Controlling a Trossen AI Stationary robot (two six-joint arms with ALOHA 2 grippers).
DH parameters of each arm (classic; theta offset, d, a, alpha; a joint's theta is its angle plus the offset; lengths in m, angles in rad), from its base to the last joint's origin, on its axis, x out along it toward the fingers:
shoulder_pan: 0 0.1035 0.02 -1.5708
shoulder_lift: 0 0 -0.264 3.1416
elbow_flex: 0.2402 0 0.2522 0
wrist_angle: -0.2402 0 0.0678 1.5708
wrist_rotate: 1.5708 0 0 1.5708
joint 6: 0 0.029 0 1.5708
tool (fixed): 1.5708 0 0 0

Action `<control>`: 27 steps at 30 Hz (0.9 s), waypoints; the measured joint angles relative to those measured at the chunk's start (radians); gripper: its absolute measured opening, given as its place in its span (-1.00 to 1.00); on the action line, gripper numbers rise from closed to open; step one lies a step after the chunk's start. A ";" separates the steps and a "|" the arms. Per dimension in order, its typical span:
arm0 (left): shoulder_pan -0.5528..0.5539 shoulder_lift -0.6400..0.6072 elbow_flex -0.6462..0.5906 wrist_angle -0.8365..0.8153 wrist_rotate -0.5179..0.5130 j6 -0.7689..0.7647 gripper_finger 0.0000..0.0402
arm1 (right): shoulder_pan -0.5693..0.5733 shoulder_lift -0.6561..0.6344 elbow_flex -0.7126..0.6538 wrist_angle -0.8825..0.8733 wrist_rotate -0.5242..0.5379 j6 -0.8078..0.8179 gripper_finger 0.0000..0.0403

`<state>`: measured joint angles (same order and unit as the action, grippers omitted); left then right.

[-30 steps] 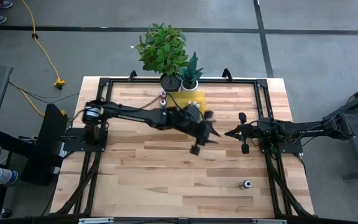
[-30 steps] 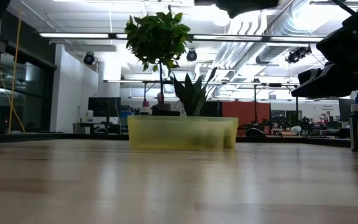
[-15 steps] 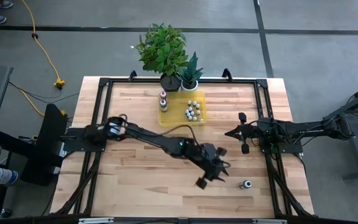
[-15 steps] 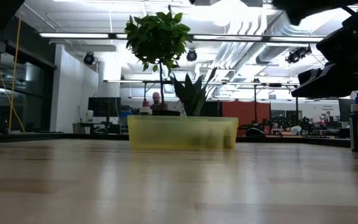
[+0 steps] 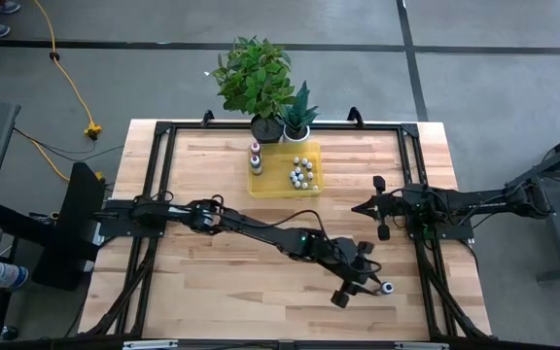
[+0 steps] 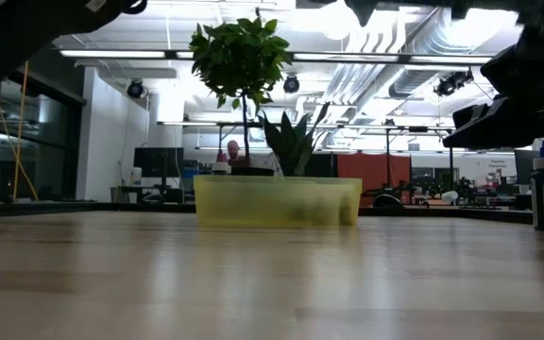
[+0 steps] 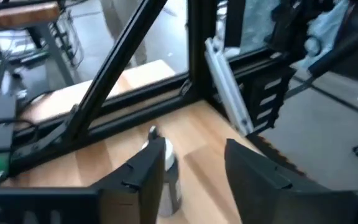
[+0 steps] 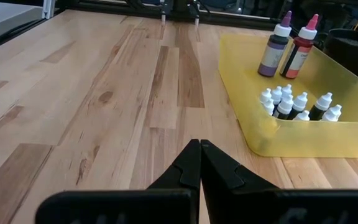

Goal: Pick & Place food coloring
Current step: Put the large blue food coloring bottle into the yellow bin

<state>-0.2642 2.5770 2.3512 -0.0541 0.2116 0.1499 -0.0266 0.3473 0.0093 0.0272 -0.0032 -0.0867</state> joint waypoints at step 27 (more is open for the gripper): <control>-0.004 0.078 -0.006 0.098 -0.121 0.158 0.30 | 0.000 0.000 0.000 -0.001 0.000 0.000 -1.00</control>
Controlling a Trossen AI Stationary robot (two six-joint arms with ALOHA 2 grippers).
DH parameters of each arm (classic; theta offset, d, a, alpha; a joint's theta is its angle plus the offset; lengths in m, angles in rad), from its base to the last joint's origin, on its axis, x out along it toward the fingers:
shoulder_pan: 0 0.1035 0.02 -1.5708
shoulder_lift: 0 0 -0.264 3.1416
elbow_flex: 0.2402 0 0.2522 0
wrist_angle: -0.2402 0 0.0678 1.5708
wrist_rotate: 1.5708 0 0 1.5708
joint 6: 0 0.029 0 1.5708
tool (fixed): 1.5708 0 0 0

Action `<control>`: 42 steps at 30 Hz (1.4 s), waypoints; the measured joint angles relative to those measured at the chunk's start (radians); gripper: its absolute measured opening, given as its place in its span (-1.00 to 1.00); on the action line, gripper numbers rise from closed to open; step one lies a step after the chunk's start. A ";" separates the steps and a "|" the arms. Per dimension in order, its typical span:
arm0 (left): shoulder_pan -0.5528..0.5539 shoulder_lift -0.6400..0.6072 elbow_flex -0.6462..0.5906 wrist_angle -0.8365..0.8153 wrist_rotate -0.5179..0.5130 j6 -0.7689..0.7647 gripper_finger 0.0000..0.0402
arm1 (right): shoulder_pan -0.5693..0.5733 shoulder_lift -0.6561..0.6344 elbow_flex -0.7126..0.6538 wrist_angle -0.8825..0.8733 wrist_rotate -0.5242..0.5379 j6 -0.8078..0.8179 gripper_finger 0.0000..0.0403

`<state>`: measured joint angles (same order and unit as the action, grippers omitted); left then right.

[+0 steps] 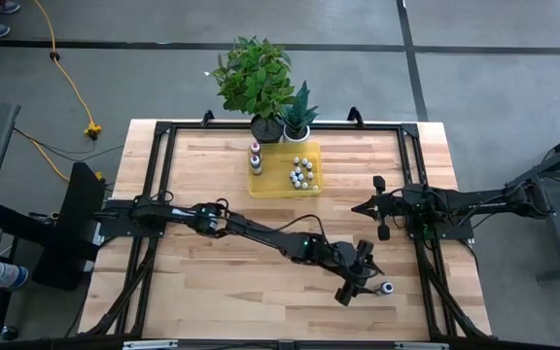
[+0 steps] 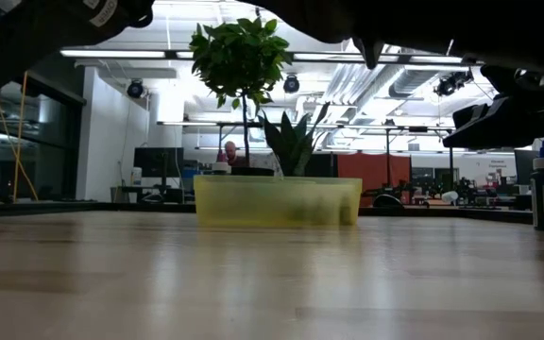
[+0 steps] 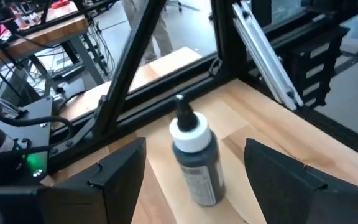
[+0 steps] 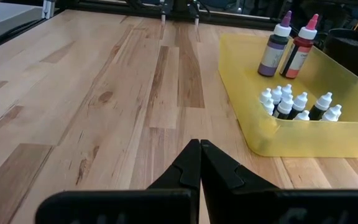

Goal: Pick & Place food coloring
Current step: Put the large blue food coloring bottle into the yellow bin

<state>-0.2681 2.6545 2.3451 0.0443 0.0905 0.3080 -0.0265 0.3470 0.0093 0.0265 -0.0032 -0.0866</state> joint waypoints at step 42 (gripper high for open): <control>-0.002 0.060 0.011 0.252 -0.030 -0.290 0.30 | 0.000 0.000 0.000 0.002 0.000 0.000 -1.00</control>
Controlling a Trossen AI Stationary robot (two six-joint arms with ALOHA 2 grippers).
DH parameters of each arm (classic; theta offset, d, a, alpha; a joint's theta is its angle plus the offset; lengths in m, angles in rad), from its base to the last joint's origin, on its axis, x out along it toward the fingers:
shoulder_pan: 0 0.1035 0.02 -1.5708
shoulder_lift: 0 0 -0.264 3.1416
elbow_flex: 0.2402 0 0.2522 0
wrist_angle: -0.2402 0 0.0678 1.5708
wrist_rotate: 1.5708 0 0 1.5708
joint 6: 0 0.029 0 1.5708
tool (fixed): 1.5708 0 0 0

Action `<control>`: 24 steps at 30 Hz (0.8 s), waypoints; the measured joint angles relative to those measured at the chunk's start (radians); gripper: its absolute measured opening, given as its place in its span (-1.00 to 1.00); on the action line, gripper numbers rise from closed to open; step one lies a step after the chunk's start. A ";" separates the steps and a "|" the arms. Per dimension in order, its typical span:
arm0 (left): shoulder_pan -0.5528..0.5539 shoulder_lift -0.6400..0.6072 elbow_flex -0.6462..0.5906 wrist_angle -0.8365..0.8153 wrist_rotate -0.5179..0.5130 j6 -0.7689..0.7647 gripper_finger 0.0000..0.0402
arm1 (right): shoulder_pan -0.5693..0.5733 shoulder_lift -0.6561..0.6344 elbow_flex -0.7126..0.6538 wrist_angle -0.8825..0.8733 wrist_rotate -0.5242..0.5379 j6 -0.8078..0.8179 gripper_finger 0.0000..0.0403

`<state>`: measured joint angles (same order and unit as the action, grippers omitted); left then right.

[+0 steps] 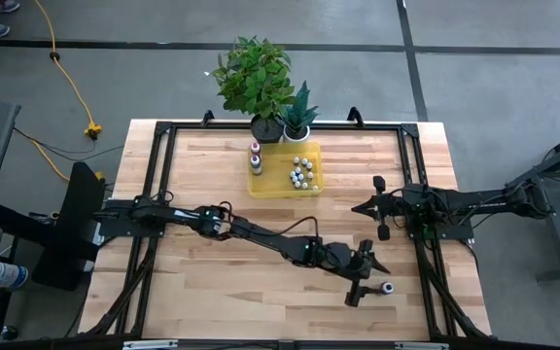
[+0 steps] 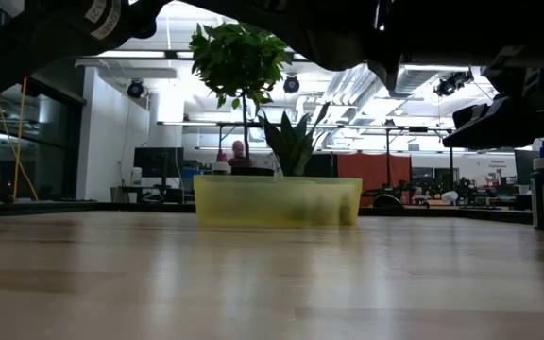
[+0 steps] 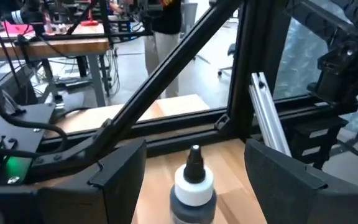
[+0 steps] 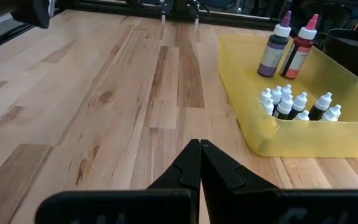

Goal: Pick & Place food coloring
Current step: Put the large blue food coloring bottle into the yellow bin

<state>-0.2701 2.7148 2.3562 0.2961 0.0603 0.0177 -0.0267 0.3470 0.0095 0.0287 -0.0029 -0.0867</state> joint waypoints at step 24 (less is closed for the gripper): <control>0.011 0.067 0.000 0.129 0.053 0.001 0.30 | 0.000 0.000 0.000 0.000 0.000 0.000 -1.00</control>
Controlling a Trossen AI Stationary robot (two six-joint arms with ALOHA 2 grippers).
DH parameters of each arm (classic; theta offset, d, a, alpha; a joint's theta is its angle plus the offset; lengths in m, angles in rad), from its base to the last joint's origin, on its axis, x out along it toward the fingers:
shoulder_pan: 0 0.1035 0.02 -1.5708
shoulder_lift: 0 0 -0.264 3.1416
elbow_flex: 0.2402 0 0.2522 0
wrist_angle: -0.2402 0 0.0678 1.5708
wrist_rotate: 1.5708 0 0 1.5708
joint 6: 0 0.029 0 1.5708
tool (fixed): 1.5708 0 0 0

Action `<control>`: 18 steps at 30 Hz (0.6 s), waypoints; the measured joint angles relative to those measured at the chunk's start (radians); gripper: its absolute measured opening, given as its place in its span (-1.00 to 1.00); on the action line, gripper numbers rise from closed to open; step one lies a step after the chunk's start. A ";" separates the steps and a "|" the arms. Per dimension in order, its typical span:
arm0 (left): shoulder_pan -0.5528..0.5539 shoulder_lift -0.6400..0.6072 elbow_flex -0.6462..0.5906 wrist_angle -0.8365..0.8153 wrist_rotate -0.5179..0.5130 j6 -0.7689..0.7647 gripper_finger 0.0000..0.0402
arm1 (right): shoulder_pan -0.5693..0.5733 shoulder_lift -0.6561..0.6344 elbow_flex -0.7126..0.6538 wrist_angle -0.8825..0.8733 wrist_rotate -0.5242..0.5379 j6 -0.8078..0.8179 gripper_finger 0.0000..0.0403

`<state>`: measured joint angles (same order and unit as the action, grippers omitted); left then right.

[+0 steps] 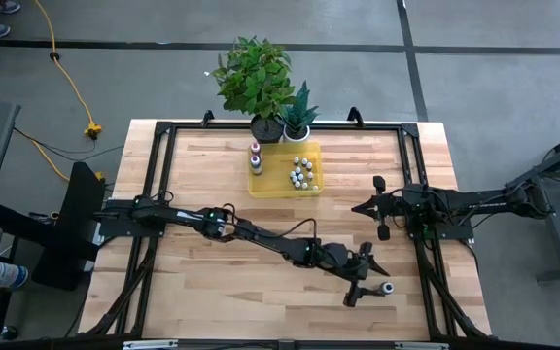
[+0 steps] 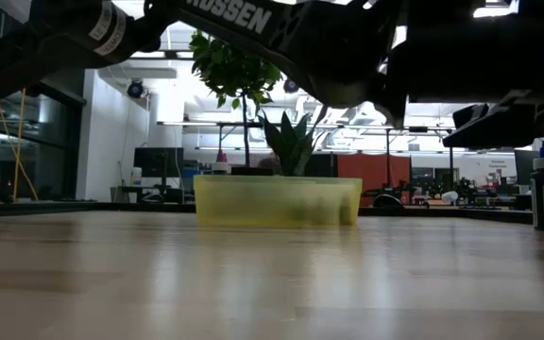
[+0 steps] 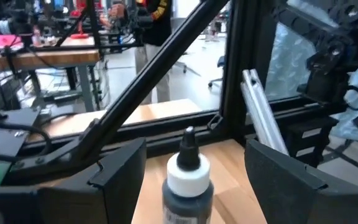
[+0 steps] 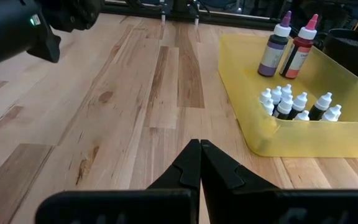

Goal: Pick & Place food coloring
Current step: Put the large blue food coloring bottle into the yellow bin

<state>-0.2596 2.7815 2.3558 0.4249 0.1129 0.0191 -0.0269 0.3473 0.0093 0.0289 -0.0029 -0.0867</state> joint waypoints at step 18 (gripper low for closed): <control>0.012 0.031 0.001 0.094 0.032 0.002 0.30 | 0.000 0.000 0.000 -0.001 0.000 0.000 -1.00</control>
<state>-0.2478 2.8121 2.3571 0.5193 0.1453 0.0210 -0.0265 0.3473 0.0093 0.0276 -0.0029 -0.0864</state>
